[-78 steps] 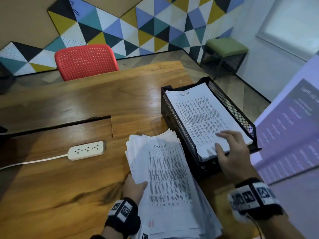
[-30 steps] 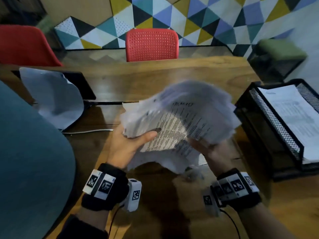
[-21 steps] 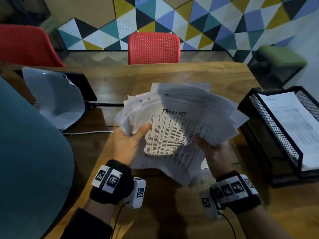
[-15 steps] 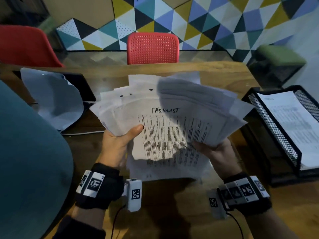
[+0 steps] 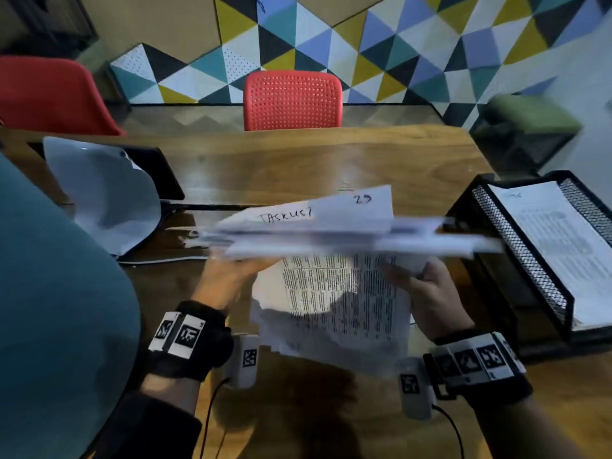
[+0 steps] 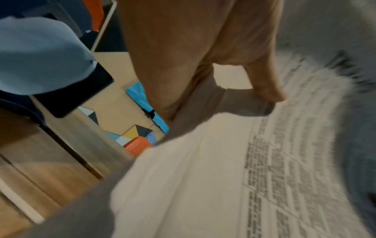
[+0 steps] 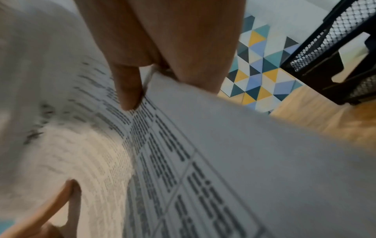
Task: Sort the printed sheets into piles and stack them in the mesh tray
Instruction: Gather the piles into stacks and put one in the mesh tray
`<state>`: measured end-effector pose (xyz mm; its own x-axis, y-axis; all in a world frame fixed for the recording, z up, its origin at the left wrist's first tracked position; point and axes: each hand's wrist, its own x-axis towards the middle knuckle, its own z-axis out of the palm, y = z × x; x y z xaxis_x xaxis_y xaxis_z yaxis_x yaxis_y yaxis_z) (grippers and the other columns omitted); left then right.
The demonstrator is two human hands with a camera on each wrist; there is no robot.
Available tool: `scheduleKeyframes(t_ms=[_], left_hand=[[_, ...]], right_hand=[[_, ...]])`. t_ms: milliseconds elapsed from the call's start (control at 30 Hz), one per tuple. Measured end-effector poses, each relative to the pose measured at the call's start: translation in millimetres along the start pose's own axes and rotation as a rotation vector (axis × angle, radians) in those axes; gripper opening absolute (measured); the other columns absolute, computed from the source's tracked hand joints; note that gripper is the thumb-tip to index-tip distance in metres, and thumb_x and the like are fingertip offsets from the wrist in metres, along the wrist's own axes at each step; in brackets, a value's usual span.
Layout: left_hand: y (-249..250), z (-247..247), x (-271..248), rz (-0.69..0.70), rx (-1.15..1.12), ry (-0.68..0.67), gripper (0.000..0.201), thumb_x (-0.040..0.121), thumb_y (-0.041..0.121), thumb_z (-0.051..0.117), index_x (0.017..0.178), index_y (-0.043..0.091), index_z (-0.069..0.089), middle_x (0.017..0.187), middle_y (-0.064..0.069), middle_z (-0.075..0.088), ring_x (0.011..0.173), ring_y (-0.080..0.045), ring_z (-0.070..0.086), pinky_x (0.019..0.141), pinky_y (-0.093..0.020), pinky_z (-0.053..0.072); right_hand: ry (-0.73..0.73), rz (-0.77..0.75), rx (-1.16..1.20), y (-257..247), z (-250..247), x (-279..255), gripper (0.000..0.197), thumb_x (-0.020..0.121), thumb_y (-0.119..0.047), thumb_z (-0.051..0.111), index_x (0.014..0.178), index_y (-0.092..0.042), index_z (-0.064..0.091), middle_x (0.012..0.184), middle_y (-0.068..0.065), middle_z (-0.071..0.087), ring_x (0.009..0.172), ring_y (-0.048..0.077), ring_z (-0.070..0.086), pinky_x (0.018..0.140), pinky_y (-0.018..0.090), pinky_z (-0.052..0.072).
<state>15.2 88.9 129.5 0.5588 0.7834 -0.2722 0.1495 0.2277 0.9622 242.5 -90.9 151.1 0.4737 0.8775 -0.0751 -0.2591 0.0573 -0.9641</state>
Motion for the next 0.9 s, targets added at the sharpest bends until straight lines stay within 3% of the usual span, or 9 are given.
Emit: scheduleKeyframes(t_ms=[67,133,300,367,533,667,767,833,900], left_hand=[[9.4,14.4,-0.9,0.124,-0.222,0.008,0.039,0.068,0.025,0.089,0.098,0.012,0.069,0.105,-0.009,0.072,0.094,-0.022,0.068,0.089,-0.036,0.05],[8.2,23.6,-1.1,0.153,-0.28,0.028,0.041,0.076,0.005,0.08,0.113,0.013,0.067,0.118,-0.009,0.072,0.11,-0.021,0.068,0.097,-0.035,0.051],[3.0,26.7,1.0,0.163,-0.49,0.091,0.052,0.075,-0.005,0.071,0.125,0.007,0.062,0.122,-0.011,0.07,0.118,-0.027,0.064,0.108,-0.046,0.046],[-4.2,14.9,2.8,0.134,-0.631,0.102,0.06,0.08,0.0,0.07,0.137,0.004,0.053,0.133,-0.014,0.063,0.126,-0.03,0.058,0.112,-0.051,0.04],[-14.2,17.7,-3.0,-0.047,-0.88,0.051,0.051,0.088,0.023,0.06,0.137,0.01,0.055,0.134,-0.011,0.064,0.121,-0.024,0.062,0.097,-0.039,0.055],[-36.3,27.1,-7.6,-0.107,-0.858,0.163,0.043,0.086,0.012,0.064,0.129,0.013,0.061,0.128,-0.009,0.067,0.119,-0.025,0.064,0.097,-0.04,0.055],[-41.7,-20.2,0.4,-0.06,-0.768,0.304,0.044,0.082,-0.001,0.067,0.125,0.009,0.064,0.127,-0.015,0.067,0.113,-0.028,0.067,0.098,-0.046,0.052],[-35.5,-52.9,10.2,-0.046,-0.528,0.325,0.042,0.082,-0.006,0.066,0.123,0.005,0.063,0.122,-0.016,0.069,0.102,-0.025,0.071,0.092,-0.042,0.054],[-27.9,-64.0,22.6,-0.098,-0.246,0.183,0.047,0.079,-0.003,0.073,0.124,0.006,0.062,0.117,-0.013,0.072,0.107,-0.028,0.069,0.096,-0.042,0.052]], right_hand=[[-0.028,-0.052,-0.11,-1.7,2.8,1.5,0.029,0.087,-0.005,0.062,0.115,-0.008,0.066,0.114,0.016,0.069,0.107,0.034,0.064,0.09,0.047,0.053],[-0.002,-0.047,-0.12,0.3,-0.3,1.9,0.033,0.087,-0.008,0.062,0.12,-0.006,0.061,0.117,0.018,0.067,0.111,0.035,0.062,0.094,0.049,0.05],[0.031,-0.043,-0.315,10.9,-15.2,-3.5,0.034,0.084,-0.005,0.068,0.117,-0.002,0.059,0.097,0.0,0.075,0.092,0.014,0.071,0.075,0.027,0.057],[0.093,0.066,-0.372,28.1,-27.9,-7.2,0.041,0.077,-0.019,0.077,0.114,-0.009,0.063,0.098,0.003,0.075,0.094,0.023,0.071,0.073,0.03,0.058],[0.247,0.196,0.137,70.0,-15.8,-14.3,0.071,0.054,-0.034,0.092,0.112,-0.003,0.065,0.114,0.016,0.069,0.107,0.038,0.064,0.079,0.041,0.056],[0.284,0.254,0.137,56.4,-1.7,-4.0,0.051,0.062,-0.022,0.079,0.107,-0.003,0.064,0.088,0.007,0.074,0.075,0.02,0.072,0.059,0.033,0.057],[0.305,0.043,-0.057,38.3,-19.4,-2.0,0.053,0.067,-0.021,0.079,0.113,0.0,0.065,0.103,0.012,0.073,0.095,0.029,0.07,0.08,0.043,0.056],[0.237,-0.084,-0.175,23.3,-25.2,-7.9,0.032,0.073,-0.005,0.073,0.104,0.001,0.067,0.098,0.002,0.076,0.094,0.017,0.071,0.077,0.032,0.057],[0.167,-0.144,-0.24,12.9,-28.0,-8.1,0.026,0.075,0.01,0.066,0.096,-0.006,0.067,0.087,-0.011,0.076,0.083,0.002,0.071,0.068,0.017,0.054]])
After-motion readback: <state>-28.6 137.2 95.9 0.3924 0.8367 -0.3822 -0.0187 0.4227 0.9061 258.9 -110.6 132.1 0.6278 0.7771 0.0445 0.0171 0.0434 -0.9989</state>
